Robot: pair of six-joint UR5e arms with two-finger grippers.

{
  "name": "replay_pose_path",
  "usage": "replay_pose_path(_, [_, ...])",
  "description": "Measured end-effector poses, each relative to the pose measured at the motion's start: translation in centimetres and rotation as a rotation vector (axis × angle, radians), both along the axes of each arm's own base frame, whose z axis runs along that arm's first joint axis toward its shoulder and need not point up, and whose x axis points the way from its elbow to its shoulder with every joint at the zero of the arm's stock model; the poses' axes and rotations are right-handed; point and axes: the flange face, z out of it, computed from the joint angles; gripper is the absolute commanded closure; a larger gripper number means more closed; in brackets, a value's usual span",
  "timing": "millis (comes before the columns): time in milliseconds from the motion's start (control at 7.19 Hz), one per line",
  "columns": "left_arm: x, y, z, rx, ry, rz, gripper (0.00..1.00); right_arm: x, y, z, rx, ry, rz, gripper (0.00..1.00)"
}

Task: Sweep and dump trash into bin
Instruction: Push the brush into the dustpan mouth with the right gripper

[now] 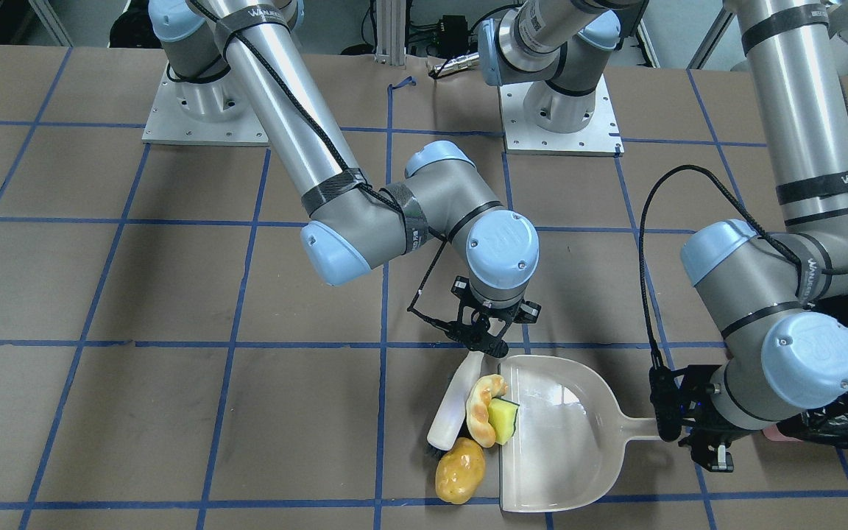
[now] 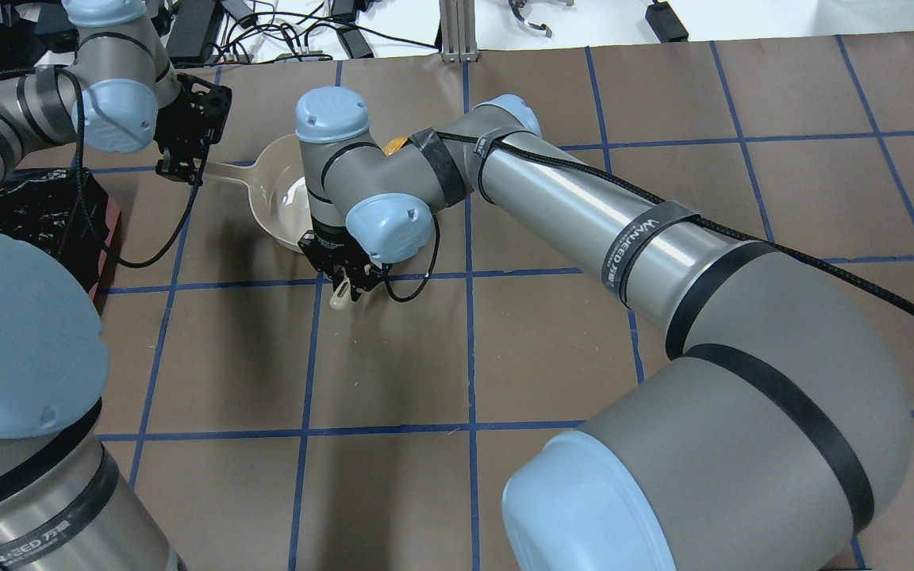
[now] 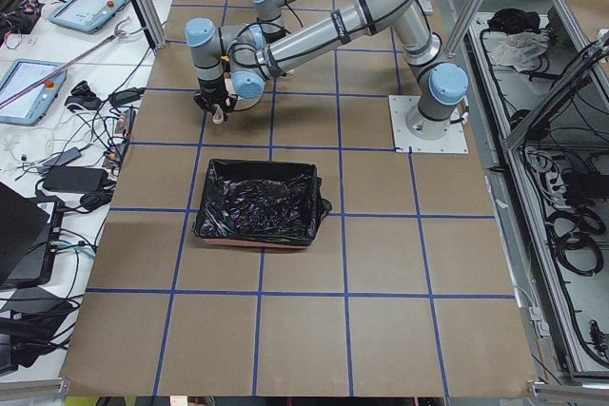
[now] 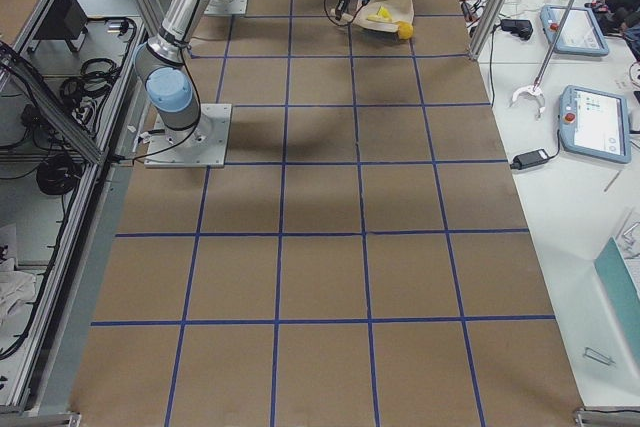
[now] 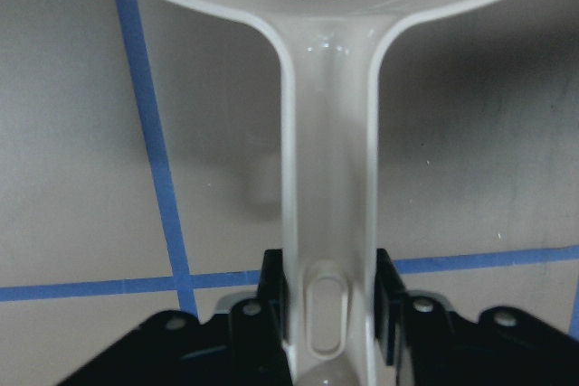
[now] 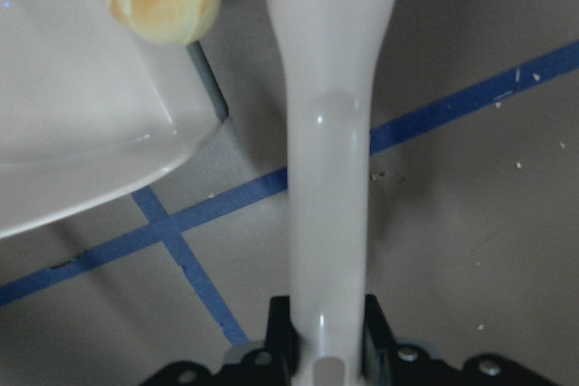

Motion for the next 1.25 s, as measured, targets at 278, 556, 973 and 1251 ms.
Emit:
replay_pose_path(278, [0.0, 0.0, 0.0, 0.000, -0.002, -0.001, 0.80, 0.4, 0.0, 0.5, 0.000, -0.019, 0.001, 1.00])
replay_pose_path(556, [-0.1, 0.0, 0.1, -0.002, -0.003, -0.002, 0.80, 0.9, 0.3, 0.7, 0.001, -0.032, 0.005, 1.00])
replay_pose_path(973, [-0.1, -0.1, 0.1, -0.003, -0.004, -0.002, 0.80, 1.6, -0.1, 1.1, -0.008, -0.060, 0.007, 1.00])
replay_pose_path(1251, [-0.1, -0.1, 0.1, -0.002, -0.003, -0.001, 0.80, 2.0, -0.3, 1.6, -0.010, -0.081, 0.007, 1.00])
